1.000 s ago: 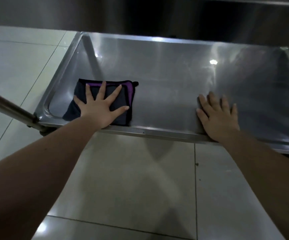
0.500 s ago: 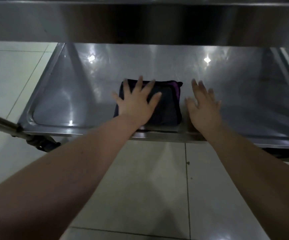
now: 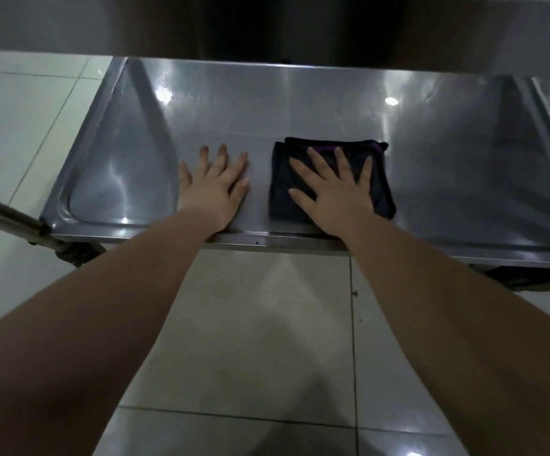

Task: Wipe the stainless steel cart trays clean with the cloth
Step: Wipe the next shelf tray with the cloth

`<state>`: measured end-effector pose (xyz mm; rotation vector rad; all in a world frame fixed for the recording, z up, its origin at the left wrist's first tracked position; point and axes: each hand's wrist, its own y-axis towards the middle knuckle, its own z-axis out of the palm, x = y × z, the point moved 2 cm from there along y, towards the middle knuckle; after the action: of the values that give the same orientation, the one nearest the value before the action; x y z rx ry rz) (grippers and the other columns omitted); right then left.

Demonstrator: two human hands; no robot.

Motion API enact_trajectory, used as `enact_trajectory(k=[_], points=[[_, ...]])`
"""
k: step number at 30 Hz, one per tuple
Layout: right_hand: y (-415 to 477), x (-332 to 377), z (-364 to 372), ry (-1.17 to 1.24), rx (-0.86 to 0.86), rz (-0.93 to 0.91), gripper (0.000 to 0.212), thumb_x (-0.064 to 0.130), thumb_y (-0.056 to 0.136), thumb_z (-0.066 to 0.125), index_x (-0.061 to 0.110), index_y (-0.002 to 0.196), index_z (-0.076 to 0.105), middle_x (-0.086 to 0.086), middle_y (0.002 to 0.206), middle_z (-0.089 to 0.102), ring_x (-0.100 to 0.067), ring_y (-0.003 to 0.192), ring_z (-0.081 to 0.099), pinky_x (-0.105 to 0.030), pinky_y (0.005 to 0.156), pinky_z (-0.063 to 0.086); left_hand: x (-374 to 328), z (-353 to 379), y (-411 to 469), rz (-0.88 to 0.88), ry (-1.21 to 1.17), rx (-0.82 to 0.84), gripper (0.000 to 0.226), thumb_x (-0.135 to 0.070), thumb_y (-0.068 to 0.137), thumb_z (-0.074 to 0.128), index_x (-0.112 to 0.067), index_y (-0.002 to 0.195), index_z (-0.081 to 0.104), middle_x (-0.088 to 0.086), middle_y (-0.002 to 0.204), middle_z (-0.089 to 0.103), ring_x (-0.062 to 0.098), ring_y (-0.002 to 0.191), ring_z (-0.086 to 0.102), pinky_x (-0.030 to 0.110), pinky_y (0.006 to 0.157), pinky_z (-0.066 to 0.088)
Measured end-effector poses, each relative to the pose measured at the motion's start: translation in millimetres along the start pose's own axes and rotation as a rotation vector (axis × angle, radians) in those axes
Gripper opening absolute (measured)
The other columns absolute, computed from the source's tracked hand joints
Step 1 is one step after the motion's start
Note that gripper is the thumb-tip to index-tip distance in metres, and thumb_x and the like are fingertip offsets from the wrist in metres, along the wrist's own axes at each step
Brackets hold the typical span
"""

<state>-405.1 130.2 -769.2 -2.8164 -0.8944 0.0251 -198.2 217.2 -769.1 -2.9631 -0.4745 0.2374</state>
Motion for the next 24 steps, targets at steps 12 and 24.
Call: enact_trajectory(k=[12,24], points=[[-48.4,-90.1,3.5,0.064,0.021,0.205,0.059,0.075,0.089,0.014,0.066,0.138,-0.019,0.021,0.16,-0.018,-0.047,0.144,-0.017,-0.069,0.11,-0.01,-4.7,6.2,-1.8,-0.036,0.064,0.004,0.056,-0.058,0.099,0.012,-0.048,0.153,0.0,-0.007,0.165,-0.006,0.027,0.15,-0.013,0.062,0.114,-0.01],[-52.3,-92.3,3.8,-0.009,0.048,0.173,0.063,0.08,0.086,0.012,0.064,0.141,-0.013,0.021,0.16,-0.018,-0.039,0.147,-0.016,-0.066,0.111,-0.013,-1.6,6.0,-3.9,-0.032,0.019,-0.005,0.055,-0.06,0.1,0.016,-0.051,0.152,0.003,-0.01,0.165,-0.003,0.025,0.151,-0.007,0.06,0.117,-0.006]])
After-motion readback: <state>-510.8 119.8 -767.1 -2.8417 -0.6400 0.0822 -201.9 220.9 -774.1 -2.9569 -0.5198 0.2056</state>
